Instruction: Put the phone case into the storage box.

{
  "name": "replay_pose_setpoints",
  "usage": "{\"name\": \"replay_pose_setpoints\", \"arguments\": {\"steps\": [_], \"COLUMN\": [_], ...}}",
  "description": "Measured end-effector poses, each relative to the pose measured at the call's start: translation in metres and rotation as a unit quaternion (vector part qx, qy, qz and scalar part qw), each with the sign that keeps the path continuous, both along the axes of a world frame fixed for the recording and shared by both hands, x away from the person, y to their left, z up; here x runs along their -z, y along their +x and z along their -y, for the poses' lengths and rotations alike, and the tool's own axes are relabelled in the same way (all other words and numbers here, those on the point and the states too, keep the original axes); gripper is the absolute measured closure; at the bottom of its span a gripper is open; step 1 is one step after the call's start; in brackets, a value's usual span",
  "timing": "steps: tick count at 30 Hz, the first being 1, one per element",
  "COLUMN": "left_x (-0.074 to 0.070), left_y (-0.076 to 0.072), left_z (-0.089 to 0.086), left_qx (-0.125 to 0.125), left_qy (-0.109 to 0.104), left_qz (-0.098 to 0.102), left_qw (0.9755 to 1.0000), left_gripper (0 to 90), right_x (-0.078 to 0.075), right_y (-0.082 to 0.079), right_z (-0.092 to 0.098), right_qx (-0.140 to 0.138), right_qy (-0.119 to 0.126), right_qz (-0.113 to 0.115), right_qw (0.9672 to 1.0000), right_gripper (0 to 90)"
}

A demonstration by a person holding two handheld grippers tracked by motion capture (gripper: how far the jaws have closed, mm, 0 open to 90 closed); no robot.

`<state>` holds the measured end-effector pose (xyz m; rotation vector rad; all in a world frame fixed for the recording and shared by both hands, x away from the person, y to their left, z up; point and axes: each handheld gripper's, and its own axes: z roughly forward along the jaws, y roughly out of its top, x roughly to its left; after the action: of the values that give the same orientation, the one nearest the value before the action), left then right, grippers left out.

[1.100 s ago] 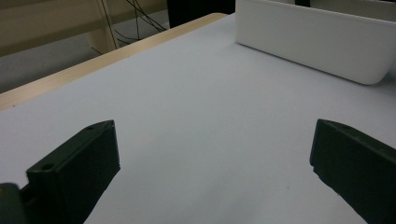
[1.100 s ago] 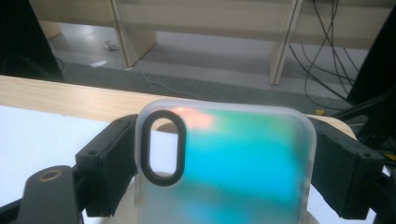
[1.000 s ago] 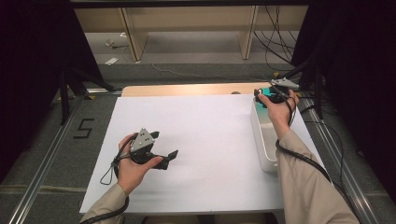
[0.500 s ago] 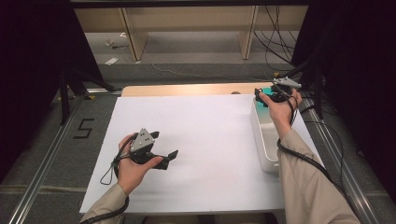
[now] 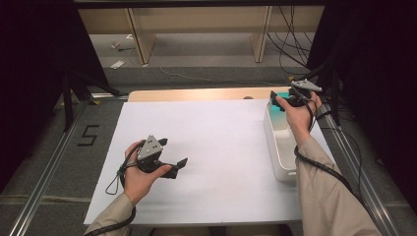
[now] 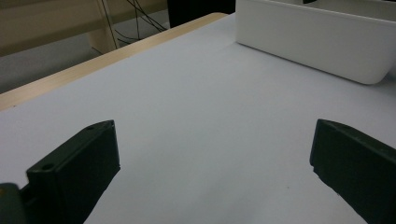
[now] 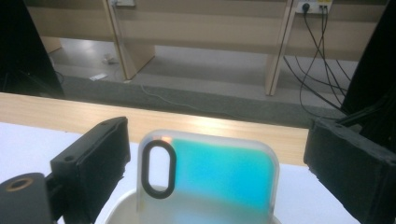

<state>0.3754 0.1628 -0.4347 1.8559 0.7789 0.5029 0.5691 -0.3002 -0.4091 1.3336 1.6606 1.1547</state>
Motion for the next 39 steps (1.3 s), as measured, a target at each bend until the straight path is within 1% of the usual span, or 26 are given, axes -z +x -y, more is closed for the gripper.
{"name": "replay_pose_setpoints", "arguments": {"steps": [4, 9, 16, 20, 24, 26, 32, 34, 39], "left_x": [0.0, 0.0, -0.001, 0.0, -0.001, -0.001, -0.002, -0.002, -0.002], "left_y": [0.0, 0.0, 0.0, 0.0, 0.001, 0.0, 0.0, 0.0, 0.0], "left_z": [0.0, 0.0, -0.001, 0.0, 0.0, 0.001, 0.0, 0.001, 0.001], "left_qx": [0.0, 0.0, -0.001, -0.002, -0.001, 0.0, 0.0, 0.0, 0.0], "left_qy": [-0.003, -0.002, 0.001, -0.001, 0.003, 0.002, -0.001, 0.0, 0.002], "left_qz": [-0.002, -0.001, 0.001, 0.0, 0.001, 0.0, 0.001, 0.001, 0.002], "left_qw": [1.0, 1.0, 1.0, 1.0, 1.0, 1.0, 1.0, 1.0, 1.0], "left_gripper": [0.8, 0.8, 0.6, 0.5, 0.5, 0.5, 0.2, 0.2, 0.2], "right_x": [-0.003, -0.006, -0.012, -0.017, -0.02, -0.021, -0.023, -0.024, -0.023], "right_y": [-0.004, -0.008, -0.015, -0.019, -0.024, -0.028, -0.037, -0.041, -0.053], "right_z": [0.001, 0.001, 0.0, -0.002, -0.006, -0.008, -0.014, -0.016, -0.026], "right_qx": [-0.003, -0.006, -0.006, -0.014, -0.025, -0.032, -0.051, -0.06, -0.088], "right_qy": [0.006, 0.006, 0.001, -0.004, -0.003, -0.007, -0.001, -0.001, 0.013], "right_qz": [0.002, 0.002, 0.006, 0.01, 0.01, 0.008, 0.005, 0.006, 0.003], "right_qw": [1.0, 1.0, 1.0, 0.9998, 0.9996, 0.9994, 0.9987, 0.9982, 0.996], "right_gripper": [9.0, 10.0, 10.4, 10.5, 10.8, 11.0, 12.4, 12.6, 13.0]}}
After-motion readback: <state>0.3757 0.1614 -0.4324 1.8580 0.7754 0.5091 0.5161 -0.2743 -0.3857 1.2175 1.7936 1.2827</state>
